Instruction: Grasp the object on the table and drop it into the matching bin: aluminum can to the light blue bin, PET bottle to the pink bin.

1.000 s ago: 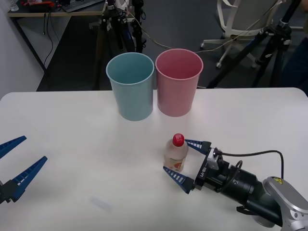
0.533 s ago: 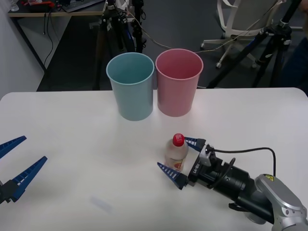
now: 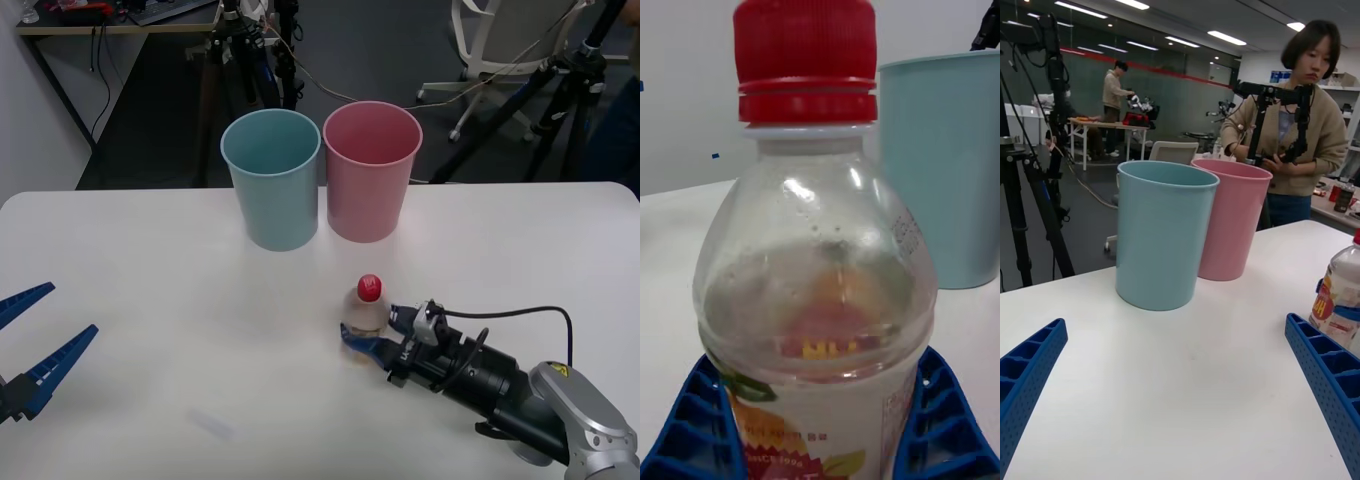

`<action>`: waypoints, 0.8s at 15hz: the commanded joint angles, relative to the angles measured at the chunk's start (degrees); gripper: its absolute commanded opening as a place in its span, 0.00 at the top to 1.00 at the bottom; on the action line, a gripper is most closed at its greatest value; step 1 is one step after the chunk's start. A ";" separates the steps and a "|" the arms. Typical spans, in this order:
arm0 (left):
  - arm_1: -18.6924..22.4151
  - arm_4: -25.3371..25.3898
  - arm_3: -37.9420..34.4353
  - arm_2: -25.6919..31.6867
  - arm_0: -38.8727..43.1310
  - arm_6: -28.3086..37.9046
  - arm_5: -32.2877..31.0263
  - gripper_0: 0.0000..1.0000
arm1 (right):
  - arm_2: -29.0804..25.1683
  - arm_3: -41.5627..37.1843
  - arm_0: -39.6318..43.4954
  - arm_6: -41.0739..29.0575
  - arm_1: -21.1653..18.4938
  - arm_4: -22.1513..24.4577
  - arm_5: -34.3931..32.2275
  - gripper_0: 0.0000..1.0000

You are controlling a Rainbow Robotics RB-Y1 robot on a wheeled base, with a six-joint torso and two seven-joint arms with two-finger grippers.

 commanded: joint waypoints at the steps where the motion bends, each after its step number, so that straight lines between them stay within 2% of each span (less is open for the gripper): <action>1: 0.00 0.00 0.00 0.00 0.00 0.00 0.00 0.00 | -0.09 -0.09 0.09 -0.01 -0.20 0.00 -0.26 1.00; 4: 0.00 0.00 0.00 0.00 0.00 0.00 0.00 0.00 | -0.18 -2.11 1.23 -0.09 -1.17 -0.53 0.01 1.00; 7: 0.00 0.00 0.00 0.00 0.00 0.00 0.00 0.00 | -0.26 -11.69 7.30 -1.06 -4.51 -1.50 4.75 1.00; 12: 0.00 0.00 0.00 0.00 0.00 0.00 0.00 0.00 | -2.28 -21.98 15.21 -3.26 -8.99 -5.72 10.91 1.00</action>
